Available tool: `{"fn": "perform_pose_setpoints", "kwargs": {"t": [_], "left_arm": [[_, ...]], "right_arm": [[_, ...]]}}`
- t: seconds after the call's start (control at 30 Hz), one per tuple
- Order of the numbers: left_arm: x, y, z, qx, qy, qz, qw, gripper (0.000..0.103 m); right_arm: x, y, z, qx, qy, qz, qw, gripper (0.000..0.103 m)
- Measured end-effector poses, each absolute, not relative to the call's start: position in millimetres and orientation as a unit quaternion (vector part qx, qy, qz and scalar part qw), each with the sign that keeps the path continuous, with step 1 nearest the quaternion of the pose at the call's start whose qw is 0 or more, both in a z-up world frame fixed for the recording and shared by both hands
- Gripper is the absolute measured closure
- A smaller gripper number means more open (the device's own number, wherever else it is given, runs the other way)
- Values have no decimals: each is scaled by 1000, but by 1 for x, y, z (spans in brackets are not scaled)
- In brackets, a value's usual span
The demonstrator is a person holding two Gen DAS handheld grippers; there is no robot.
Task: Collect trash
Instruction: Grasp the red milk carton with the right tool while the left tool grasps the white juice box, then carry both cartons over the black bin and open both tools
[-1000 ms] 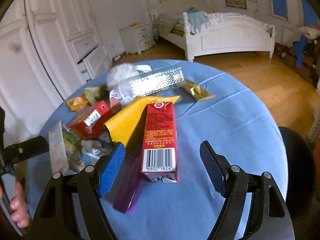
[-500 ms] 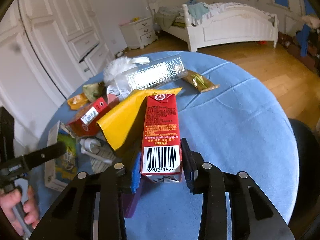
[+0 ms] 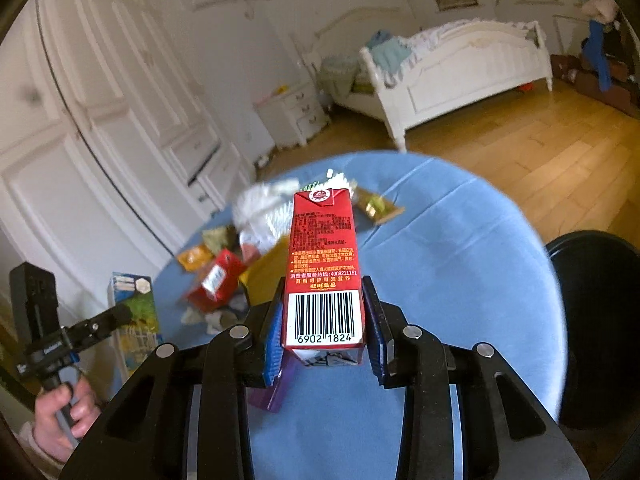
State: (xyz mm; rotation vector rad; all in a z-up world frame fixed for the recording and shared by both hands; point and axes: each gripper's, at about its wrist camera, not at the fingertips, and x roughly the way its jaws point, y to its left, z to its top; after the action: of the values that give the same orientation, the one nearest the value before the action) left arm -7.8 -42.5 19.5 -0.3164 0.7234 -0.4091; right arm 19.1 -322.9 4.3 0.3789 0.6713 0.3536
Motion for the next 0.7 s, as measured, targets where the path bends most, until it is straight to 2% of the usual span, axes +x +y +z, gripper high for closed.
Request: {"fn": "perform_pose_setpoints", "kwargs": {"t": [0.3,0.7], "left_arm": [[23,-151,60,-141,318,-325,880,45],[74,-312,30,-104,344,-436,825,45]], "right_arm": [[-6,-401,20,227,271,110,929,68],[-19,-507,-24,291,275,1,916,68]]}}
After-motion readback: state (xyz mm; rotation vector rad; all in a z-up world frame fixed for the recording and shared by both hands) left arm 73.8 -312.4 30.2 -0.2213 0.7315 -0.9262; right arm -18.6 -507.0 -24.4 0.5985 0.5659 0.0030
